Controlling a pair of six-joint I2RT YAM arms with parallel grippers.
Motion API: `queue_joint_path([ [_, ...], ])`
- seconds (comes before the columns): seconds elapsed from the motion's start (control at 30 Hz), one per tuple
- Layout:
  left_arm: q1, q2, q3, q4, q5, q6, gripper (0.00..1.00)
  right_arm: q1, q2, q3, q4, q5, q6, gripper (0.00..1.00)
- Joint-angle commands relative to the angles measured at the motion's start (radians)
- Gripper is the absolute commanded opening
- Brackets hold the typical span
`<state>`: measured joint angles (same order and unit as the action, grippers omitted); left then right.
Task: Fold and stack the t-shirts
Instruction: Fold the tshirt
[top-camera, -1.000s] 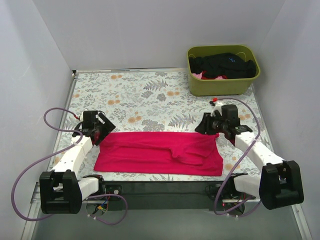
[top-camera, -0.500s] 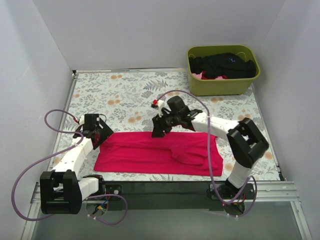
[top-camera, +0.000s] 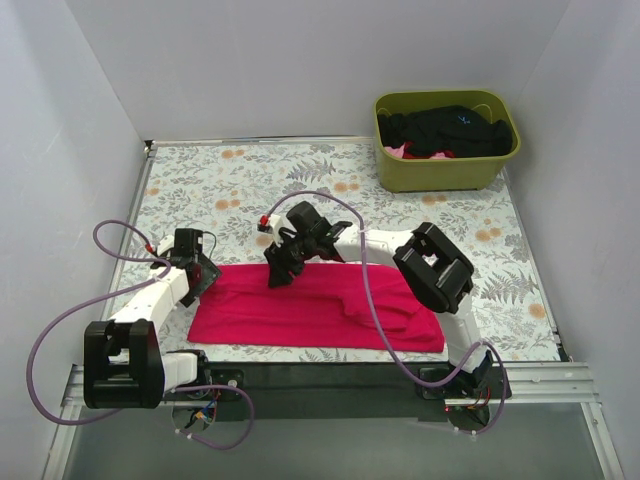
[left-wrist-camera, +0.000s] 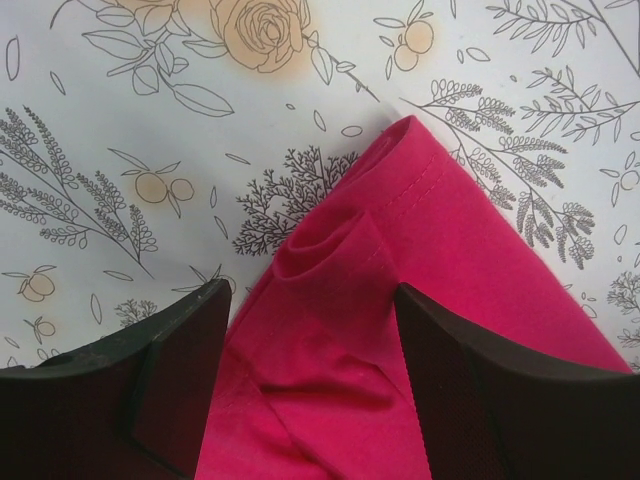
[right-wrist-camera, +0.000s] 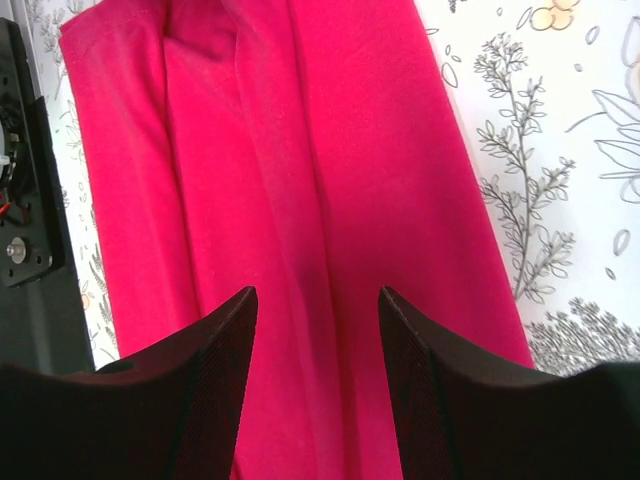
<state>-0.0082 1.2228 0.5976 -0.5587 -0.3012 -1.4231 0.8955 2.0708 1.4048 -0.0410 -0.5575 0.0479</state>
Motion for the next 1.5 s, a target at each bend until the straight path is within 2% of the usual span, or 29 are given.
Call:
queue_joint_path([
  [0.0, 0.007, -0.012, 0.019, -0.014, -0.036, -0.014, 0.61, 0.017, 0.028, 0.060, 0.030, -0.019, -0.010, 0.50],
  [0.5, 0.007, -0.040, 0.018, -0.001, -0.030, -0.020, 0.59, 0.080, 0.055, 0.074, 0.026, -0.120, 0.006, 0.48],
  [1.0, 0.005, -0.060, 0.016, 0.006, -0.021, -0.022, 0.60, 0.128, 0.058, 0.033, 0.013, -0.134, 0.021, 0.47],
  [1.3, 0.007, -0.141, 0.019, 0.026, 0.068, -0.043, 0.69, 0.149, 0.072, 0.008, 0.015, -0.139, 0.020, 0.47],
  [1.47, 0.005, -0.071, 0.036, 0.011, 0.128, -0.046, 0.71, 0.164, 0.072, 0.008, 0.012, -0.143, 0.015, 0.47],
])
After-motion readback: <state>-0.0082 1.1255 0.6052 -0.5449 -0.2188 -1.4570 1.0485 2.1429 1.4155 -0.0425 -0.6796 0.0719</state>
